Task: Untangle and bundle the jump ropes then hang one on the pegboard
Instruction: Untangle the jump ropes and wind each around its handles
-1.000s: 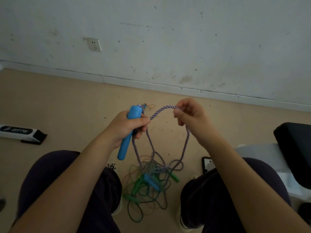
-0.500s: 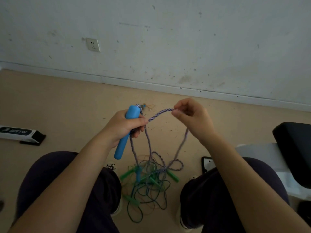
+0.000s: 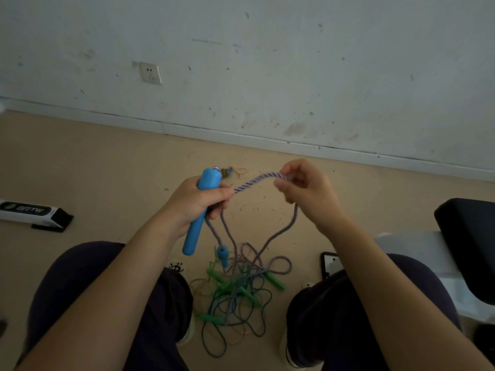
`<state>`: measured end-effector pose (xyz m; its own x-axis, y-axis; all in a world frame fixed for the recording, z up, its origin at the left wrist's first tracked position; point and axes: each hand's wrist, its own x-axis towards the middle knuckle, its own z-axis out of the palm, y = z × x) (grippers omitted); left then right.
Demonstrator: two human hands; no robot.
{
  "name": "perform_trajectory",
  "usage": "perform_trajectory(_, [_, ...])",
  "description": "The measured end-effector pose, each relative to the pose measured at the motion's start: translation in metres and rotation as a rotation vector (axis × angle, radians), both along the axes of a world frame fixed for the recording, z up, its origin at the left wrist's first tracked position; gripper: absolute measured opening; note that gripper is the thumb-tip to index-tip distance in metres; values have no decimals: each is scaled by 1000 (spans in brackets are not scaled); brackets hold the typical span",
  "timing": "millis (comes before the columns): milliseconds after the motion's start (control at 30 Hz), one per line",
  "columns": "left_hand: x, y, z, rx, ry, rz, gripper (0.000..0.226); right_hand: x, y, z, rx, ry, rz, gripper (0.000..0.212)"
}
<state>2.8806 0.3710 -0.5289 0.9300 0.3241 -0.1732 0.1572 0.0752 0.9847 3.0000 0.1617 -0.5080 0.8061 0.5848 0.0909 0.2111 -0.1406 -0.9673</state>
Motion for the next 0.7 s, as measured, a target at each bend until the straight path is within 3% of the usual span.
perform_trajectory(133, [2, -18, -2, -20, -13, -124, 6, -24, 16, -8, -117, 14, 249, 19])
perform_trajectory(267, [2, -12, 4, -8, -26, -90, 8, -20, 18, -5, -146, -109, 131, 12])
perform_trajectory(367, [0, 0, 5, -20, -31, 4, 8, -3, 3, 2, 11, -31, -35, 8])
perform_trajectory(433, [-1, 1, 4, -18, -25, 10, 9, -1, -2, 3, 19, 23, -1, 13])
perform_trajectory(567, [-1, -17, -1, -31, -2, -118, 7, -25, 14, -6, -89, 40, 262, 19])
perform_trajectory(700, [1, -18, 4, -39, -8, -121, 5, -24, 21, -9, -93, -58, 179, 18])
